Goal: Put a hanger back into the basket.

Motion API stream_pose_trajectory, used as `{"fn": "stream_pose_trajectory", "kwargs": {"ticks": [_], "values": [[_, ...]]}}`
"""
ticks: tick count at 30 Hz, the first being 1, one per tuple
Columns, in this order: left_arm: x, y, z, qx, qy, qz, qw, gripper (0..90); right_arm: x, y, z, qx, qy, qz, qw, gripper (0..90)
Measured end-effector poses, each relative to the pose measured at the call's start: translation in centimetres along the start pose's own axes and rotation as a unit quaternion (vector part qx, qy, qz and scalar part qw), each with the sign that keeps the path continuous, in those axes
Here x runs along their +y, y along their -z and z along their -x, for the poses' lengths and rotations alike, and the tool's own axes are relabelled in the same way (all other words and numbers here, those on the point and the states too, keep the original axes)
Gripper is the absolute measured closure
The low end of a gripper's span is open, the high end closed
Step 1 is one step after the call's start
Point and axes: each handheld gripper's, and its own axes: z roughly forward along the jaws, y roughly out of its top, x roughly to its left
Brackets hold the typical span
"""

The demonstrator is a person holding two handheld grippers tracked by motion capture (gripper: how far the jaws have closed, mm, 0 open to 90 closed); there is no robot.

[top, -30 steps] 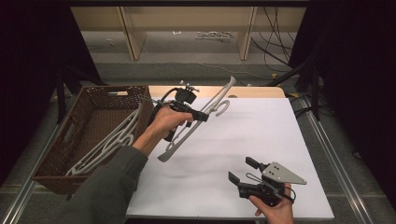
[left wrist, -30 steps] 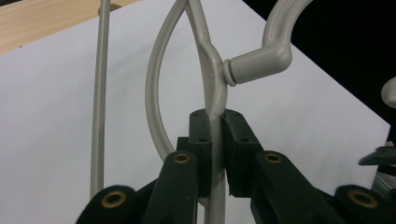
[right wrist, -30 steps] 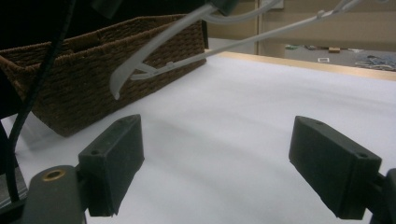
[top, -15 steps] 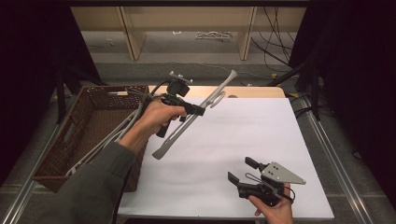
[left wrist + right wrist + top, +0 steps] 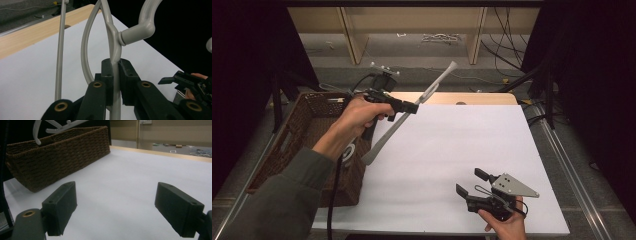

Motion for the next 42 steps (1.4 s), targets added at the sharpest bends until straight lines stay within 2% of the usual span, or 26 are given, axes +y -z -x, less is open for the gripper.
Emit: {"fn": "stream_pose_trajectory", "kwargs": {"ticks": [2, 4, 5, 7, 10, 11, 12, 13, 17, 19, 20, 25, 27, 34, 37, 38, 42], "values": [[0.0, 0.4, -0.2, 0.006, 0.001, 0.003, 1.0000, 82.8, 0.0, 0.0, 0.0, 0.000, 0.000, 0.001, 1.0000, 18.9], [-0.2, 1.8, -1.0, 0.018, 0.003, 0.015, 0.9997, 82.8, 0.0, 0.0, 0.0, 0.003, -0.001, 0.003, 1.0000, 18.9], [-0.2, 2.3, -1.1, 0.015, 0.009, 0.018, 0.9997, 82.8, 0.0, 0.0, 0.0, 0.000, -0.001, 0.000, 1.0000, 18.9], [-0.3, 2.7, -1.4, 0.020, 0.011, 0.019, 0.9996, 82.8, 0.0, 0.0, 0.0, 0.000, -0.001, 0.000, 1.0000, 18.9], [-0.7, 4.4, -2.2, 0.032, 0.016, 0.032, 0.9989, 82.8, 0.0, -0.1, -0.1, 0.005, -0.002, -0.001, 1.0000, 18.9], [-0.7, 4.4, -2.2, 0.032, 0.016, 0.032, 0.9989, 82.8, 0.0, -0.1, -0.1, 0.005, -0.002, -0.001, 1.0000, 18.9], [-0.9, 5.0, -2.6, 0.038, 0.017, 0.036, 0.9985, 82.8, -0.1, -0.2, -0.1, 0.008, -0.008, 0.003, 0.9999, 18.9], [-1.1, 5.3, -2.8, 0.039, 0.018, 0.035, 0.9984, 82.8, -0.1, -0.3, -0.1, 0.006, -0.003, 0.009, 0.9999, 18.9], [-1.6, 5.9, -3.3, 0.043, 0.018, 0.036, 0.9983, 82.8, -0.1, -0.2, -0.1, 0.008, -0.008, 0.003, 0.9999, 18.9], [-2.2, 6.5, -3.9, 0.053, 0.019, 0.036, 0.9978, 82.8, -0.1, -0.3, -0.1, 0.006, -0.004, 0.009, 0.9999, 18.9], [-2.4, 6.6, -4.1, 0.056, 0.018, 0.038, 0.9975, 82.8, -0.1, -0.2, -0.1, 0.008, -0.008, 0.003, 0.9999, 18.9], [-3.3, 7.2, -4.8, 0.062, 0.021, 0.040, 0.9971, 82.8, -0.1, -0.2, -0.1, 0.008, -0.008, 0.004, 0.9999, 18.9], [-4.0, 7.5, -5.5, 0.070, 0.023, 0.040, 0.9965, 82.8, -0.1, -0.3, 0.0, 0.007, -0.005, 0.006, 0.9999, 18.8], [-5.2, 8.4, -6.7, 0.078, 0.031, 0.042, 0.9956, 82.7, -0.1, -0.3, -0.1, 0.008, -0.005, 0.007, 0.9999, 18.8], [-5.6, 8.7, -7.1, 0.081, 0.025, 0.036, 0.9957, 82.8, -0.1, -0.4, 0.0, 0.007, -0.005, 0.006, 0.9999, 18.8], [-6.0, 8.9, -7.4, 0.084, 0.027, 0.039, 0.9954, 82.8, -0.1, -0.2, 0.0, 0.003, -0.003, -0.004, 1.0000, 18.8], [-6.7, 9.2, -8.0, 0.090, 0.026, 0.037, 0.9949, 82.7, -0.1, -0.3, -0.1, 0.001, -0.003, 0.001, 1.0000, 18.8]]}}
